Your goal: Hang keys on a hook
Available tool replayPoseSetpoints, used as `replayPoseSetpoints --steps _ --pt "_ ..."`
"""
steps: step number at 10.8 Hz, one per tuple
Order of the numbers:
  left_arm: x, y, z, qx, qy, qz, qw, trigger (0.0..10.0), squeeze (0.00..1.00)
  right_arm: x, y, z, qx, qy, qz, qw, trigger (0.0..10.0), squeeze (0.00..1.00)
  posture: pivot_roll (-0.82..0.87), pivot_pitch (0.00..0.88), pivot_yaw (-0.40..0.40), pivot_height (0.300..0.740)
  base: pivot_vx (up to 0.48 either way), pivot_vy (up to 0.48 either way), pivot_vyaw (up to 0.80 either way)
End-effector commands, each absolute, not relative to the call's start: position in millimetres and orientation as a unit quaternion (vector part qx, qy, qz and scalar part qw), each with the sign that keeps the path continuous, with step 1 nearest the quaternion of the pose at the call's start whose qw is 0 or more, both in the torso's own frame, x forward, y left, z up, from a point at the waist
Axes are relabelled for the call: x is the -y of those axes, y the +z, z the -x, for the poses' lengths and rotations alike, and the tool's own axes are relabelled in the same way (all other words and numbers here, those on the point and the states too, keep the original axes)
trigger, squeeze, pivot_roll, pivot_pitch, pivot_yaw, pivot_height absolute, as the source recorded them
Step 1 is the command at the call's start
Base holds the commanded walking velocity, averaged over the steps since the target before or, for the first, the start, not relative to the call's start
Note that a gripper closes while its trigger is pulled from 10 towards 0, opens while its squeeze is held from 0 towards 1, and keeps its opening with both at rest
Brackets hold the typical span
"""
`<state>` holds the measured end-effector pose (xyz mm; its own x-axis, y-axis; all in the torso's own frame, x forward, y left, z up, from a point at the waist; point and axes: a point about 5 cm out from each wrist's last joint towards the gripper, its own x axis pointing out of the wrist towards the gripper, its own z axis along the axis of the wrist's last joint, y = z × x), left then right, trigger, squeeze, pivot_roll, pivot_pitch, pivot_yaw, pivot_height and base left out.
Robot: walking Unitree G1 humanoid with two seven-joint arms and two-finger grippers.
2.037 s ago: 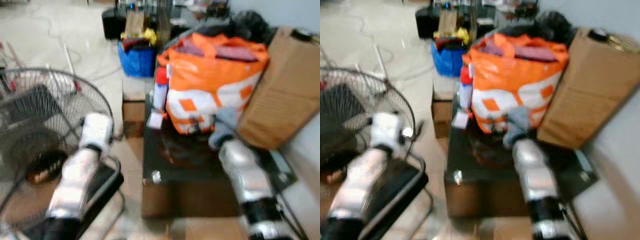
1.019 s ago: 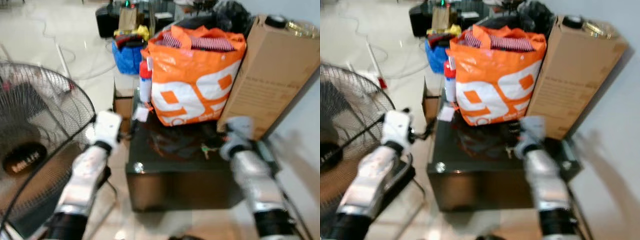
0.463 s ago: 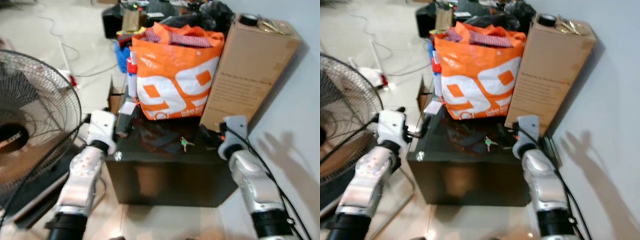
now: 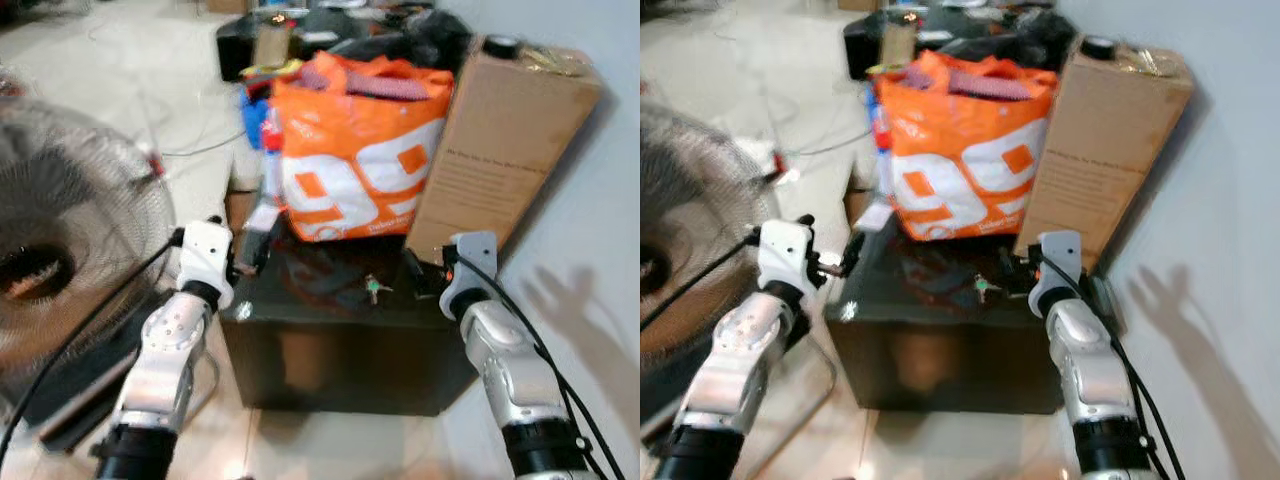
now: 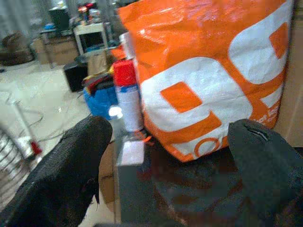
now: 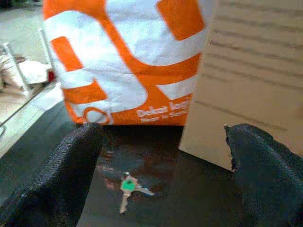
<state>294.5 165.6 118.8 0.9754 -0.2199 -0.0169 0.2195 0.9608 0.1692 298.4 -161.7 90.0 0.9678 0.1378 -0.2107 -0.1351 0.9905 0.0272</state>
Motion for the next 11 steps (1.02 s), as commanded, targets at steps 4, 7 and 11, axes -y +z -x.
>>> replayPoseSetpoints --steps 4,7,11 --pt "-164.0 119.6 -297.4 0.0 -0.117 -0.084 0.99 10.0 0.0 165.3 92.9 -300.4 -0.103 0.059 -0.002 0.993 10.0 0.0 -0.04 0.0 -0.026 0.74 0.359 0.0 0.0" --pt "-162.8 118.7 -297.8 -0.002 -0.121 -0.085 0.989 10.0 0.0 165.7 93.1 -301.0 -0.104 0.059 -0.001 0.993 10.0 0.0 -0.04 0.0 -0.024 0.74 0.361 0.0 0.0" --pt "-162.8 118.0 -297.1 -0.004 -0.123 -0.09 0.988 10.0 0.0 163.0 90.3 -302.5 -0.118 0.089 0.017 0.989 10.0 0.0 -0.03 0.0 -0.03 0.74 0.353 0.0 0.0"
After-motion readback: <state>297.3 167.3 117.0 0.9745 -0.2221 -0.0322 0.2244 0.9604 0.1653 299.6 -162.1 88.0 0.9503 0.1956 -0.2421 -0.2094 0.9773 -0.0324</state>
